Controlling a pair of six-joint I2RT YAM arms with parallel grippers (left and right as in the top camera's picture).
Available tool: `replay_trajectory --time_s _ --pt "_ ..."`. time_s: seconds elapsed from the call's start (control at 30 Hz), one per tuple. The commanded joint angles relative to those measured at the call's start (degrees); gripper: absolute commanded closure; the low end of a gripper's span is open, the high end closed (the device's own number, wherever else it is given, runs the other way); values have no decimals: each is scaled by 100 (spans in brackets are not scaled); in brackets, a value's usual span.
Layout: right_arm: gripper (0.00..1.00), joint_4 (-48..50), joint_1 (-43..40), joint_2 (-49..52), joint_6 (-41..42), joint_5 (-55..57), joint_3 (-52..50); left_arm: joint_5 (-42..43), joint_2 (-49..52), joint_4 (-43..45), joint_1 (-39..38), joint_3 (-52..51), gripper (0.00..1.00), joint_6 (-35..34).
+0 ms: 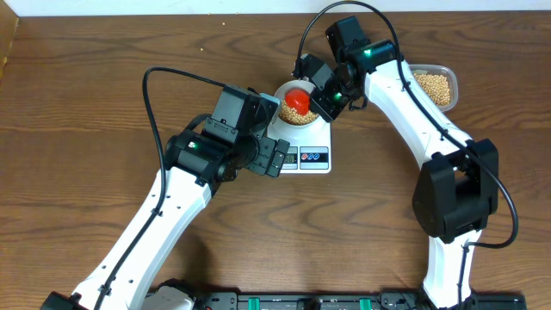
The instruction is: Scoop item into bowl and weigh 50g on scale
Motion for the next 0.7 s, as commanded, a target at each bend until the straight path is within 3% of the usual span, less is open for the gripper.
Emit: replay_trajectory --time_s 0.0,0.67 --pt "99 -31 50 90 26 -223 -17 -52 15 2 28 -44 7 9" --pt "99 -114 -24 90 199 -636 -17 -52 15 2 28 -44 7 9"
